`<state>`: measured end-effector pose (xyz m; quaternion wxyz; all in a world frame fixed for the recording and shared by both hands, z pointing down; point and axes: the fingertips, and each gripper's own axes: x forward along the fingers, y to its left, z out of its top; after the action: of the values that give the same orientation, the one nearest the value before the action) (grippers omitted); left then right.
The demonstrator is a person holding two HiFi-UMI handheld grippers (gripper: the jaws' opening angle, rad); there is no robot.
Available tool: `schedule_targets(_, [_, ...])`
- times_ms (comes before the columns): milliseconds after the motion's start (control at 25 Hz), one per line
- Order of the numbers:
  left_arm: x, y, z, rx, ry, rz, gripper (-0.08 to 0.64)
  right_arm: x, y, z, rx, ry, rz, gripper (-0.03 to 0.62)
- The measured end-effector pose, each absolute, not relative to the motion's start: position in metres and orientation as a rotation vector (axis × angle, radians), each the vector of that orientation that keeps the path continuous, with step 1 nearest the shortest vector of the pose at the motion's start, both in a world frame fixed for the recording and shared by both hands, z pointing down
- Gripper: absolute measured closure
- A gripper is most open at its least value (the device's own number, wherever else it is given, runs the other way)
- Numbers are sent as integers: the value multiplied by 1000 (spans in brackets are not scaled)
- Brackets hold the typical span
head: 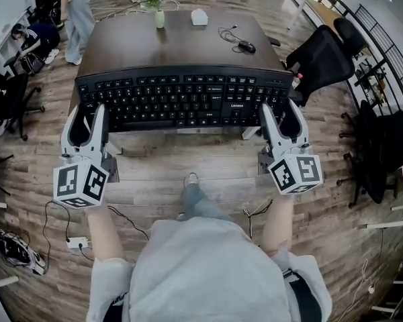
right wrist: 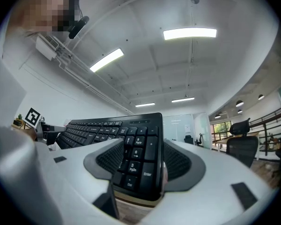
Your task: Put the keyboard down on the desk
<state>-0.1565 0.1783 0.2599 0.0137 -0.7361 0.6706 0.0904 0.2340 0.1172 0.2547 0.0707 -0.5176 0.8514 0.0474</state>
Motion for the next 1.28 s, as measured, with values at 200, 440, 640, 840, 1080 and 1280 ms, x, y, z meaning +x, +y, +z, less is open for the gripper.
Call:
schedule_targets(200, [-156,180,264,-2246,2099,290,331,233,109,261,-1507,2558,161,341])
schedule_targets(440, [-167,125,259,-2218,2128,287,331,220,44,256,-1474,2575,162,341])
schedule_targets(640, [-176,54,250,-2209,2166,270,331,210,-34,248,-1460,2600,138,341])
schedule_targets(840, [-173,17,249,-2190,2173,264,331,211,-76,249,-1434,2596,141,341])
schedule_targets(1080, [-167,-24,246,-2161,2197,258,331,215,-126,247,-1397,2611,144,341])
schedule_targets(1280, [-168,-38,253,-2142,2230,257,331,212,-149,252,-1377,2625,131,341])
